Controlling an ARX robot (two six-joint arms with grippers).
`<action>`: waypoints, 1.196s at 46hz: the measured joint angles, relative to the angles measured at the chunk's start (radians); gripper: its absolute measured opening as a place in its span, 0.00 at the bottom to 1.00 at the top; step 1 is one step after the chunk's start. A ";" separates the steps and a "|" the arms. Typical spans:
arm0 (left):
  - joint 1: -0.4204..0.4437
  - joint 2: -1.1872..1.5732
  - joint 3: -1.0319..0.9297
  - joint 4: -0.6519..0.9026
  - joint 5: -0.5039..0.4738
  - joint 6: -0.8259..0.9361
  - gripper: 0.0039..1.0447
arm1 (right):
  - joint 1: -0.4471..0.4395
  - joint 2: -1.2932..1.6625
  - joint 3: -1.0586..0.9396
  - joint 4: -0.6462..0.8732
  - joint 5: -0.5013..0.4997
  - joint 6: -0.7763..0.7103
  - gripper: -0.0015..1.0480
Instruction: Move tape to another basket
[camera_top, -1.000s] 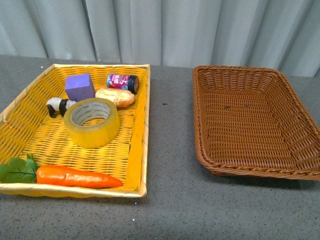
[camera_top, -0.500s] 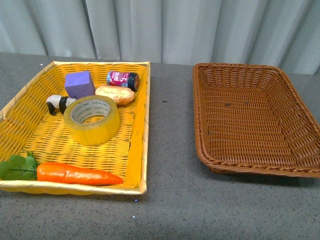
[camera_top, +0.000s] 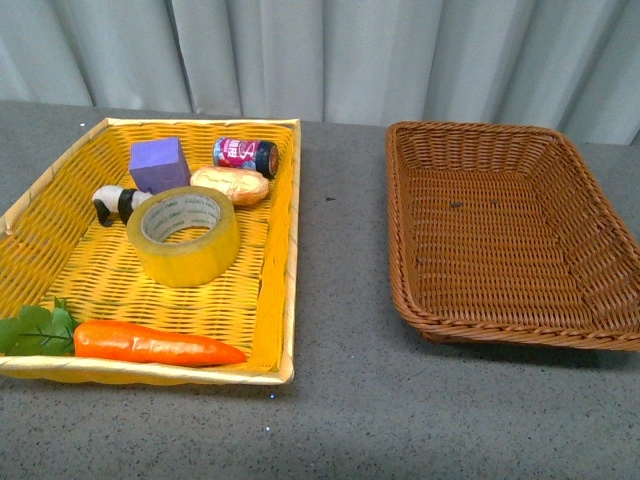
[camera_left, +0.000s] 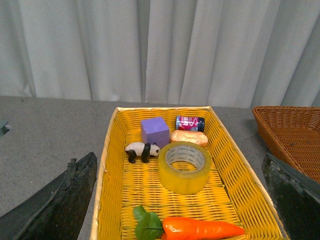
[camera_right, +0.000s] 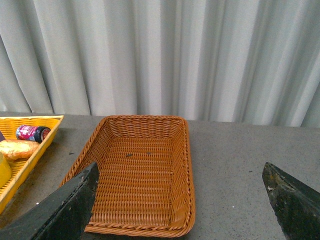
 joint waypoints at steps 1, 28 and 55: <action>0.000 0.000 0.000 0.000 0.000 0.000 0.94 | 0.000 0.000 0.000 0.000 0.000 0.000 0.91; 0.000 0.000 0.000 0.000 0.000 0.000 0.94 | 0.000 0.000 0.000 0.000 0.000 0.000 0.91; 0.000 0.000 0.000 0.000 0.000 0.000 0.94 | 0.000 0.000 0.000 0.000 0.000 0.000 0.91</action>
